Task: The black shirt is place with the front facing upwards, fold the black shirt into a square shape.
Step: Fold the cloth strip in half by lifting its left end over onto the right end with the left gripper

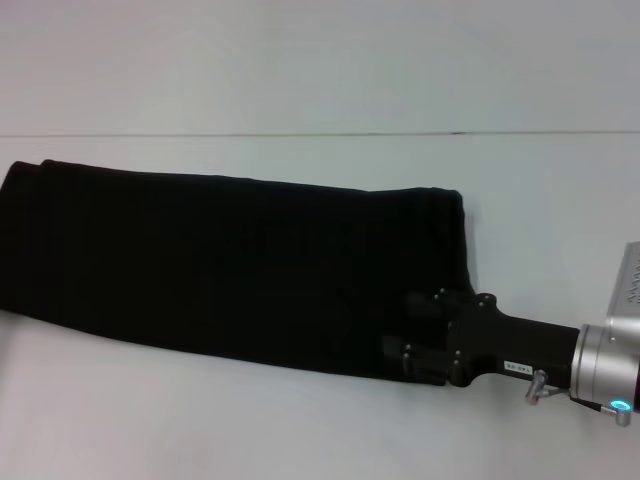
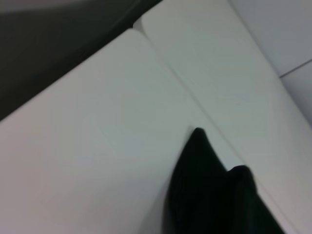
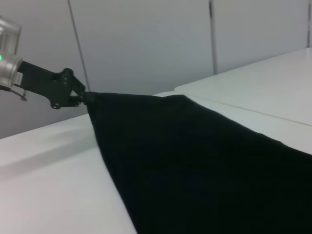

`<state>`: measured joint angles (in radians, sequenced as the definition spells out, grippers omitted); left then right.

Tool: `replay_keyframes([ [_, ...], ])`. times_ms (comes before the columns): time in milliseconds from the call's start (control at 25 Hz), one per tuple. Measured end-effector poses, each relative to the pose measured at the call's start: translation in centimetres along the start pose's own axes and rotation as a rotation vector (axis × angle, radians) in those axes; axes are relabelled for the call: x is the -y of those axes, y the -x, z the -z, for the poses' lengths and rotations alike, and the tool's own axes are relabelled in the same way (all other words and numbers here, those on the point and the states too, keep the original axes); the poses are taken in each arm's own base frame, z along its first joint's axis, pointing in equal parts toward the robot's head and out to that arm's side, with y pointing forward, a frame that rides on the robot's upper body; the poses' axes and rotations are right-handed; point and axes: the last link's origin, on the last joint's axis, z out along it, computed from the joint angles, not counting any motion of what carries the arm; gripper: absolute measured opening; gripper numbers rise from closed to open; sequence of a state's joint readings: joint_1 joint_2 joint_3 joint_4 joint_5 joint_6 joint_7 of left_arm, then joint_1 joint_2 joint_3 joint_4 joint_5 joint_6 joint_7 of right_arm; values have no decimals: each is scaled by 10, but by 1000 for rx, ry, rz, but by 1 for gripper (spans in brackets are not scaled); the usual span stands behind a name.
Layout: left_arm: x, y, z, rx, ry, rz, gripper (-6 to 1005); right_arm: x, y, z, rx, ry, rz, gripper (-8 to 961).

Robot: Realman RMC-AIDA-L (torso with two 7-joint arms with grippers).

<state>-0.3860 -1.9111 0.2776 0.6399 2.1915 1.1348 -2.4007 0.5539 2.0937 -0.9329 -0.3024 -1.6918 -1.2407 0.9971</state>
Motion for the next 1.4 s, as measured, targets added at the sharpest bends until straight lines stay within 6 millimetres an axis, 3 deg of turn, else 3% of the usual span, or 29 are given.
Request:
replay_keyframes([
  [120,-9,-3,0,0,45,6,10,2,-2,4,9,-19,-14,736],
  [240,-34,-5,-6,17,165,11,13,3,-5,9,20,-44,-32,735],
  [440,-105,-3,-26,99,410,-37,19,6,-12,21,41,-93,-71,735],
  [480,-135,2,-38,137,487,-73,21,6,-14,24,43,-104,-79,735],
  [520,-135,2,-38,137,487,-73,22,6,-16,26,46,-112,-86,735],
  [680,-204,31,-67,250,626,-167,27,6,-21,33,58,-137,-111,735],
  [720,-225,45,-75,293,659,-202,28,5,-23,35,61,-141,-116,735],
  [840,-259,85,-91,387,711,-274,32,4,-25,39,70,-152,-130,735],
  [1000,-269,144,-106,506,721,-326,37,4,-28,43,78,-166,-143,736],
  [1200,-235,221,-119,628,688,-272,43,5,-30,45,77,-182,-150,736],
  [1280,-226,236,-119,638,683,-265,45,6,-31,46,74,-193,-153,736],
  [1400,-225,244,-115,646,707,-254,49,9,-31,44,71,-209,-155,736],
])
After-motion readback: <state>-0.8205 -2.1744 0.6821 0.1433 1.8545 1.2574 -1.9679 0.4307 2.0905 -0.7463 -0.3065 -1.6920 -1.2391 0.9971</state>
